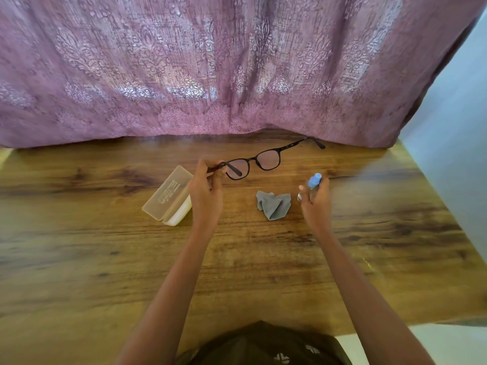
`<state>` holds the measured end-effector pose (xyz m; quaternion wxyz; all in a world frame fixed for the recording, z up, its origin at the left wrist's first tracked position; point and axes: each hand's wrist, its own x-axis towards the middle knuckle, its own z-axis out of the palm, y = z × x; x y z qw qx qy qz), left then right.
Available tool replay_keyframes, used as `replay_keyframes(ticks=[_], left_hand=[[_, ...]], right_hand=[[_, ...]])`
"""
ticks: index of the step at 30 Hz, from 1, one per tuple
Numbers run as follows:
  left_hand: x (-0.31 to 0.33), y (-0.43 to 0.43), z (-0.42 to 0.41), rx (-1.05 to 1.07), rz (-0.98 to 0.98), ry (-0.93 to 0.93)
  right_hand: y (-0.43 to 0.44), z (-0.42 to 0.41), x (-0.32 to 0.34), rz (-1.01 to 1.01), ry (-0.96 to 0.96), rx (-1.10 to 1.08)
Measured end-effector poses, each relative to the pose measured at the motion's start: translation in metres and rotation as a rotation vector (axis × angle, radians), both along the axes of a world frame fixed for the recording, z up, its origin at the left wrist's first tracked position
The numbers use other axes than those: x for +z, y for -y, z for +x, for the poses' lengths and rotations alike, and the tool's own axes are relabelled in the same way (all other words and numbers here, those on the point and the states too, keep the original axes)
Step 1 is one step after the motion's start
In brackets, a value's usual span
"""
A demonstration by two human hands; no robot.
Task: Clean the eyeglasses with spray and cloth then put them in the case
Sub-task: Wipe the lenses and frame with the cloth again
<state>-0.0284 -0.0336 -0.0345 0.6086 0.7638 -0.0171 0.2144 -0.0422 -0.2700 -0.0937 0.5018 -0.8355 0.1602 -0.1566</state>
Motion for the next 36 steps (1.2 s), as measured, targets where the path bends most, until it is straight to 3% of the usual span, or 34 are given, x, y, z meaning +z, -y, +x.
replay_keyframes(ticks=[4, 7, 15, 21, 26, 31, 33, 36], left_hand=[[-0.003, -0.001, 0.001, -0.004, 0.001, -0.01], [-0.003, -0.001, 0.0, 0.0, 0.005, 0.006], [0.0, 0.0, -0.004, -0.009, 0.005, 0.011], [0.003, -0.001, -0.005, -0.002, 0.019, 0.04], [0.002, 0.0, -0.005, -0.007, 0.035, 0.03], [0.002, -0.001, -0.008, -0.009, 0.037, 0.05], [0.003, -0.001, -0.008, -0.005, 0.03, 0.043], [0.005, 0.001, -0.008, -0.011, 0.029, 0.083]], right_hand=[[-0.006, -0.007, -0.006, 0.082, 0.017, -0.143], [-0.017, -0.026, -0.02, 0.014, -0.023, -0.317], [-0.043, -0.037, -0.028, -0.351, -0.131, -0.08], [-0.049, -0.032, -0.001, -0.114, -0.047, 0.006], [-0.077, -0.033, 0.043, -0.015, 0.235, 0.124], [-0.102, -0.034, 0.074, 0.203, 0.298, 0.146], [-0.108, -0.032, 0.082, 0.202, 0.331, 0.14], [-0.111, -0.028, 0.088, 0.026, 0.407, 0.145]])
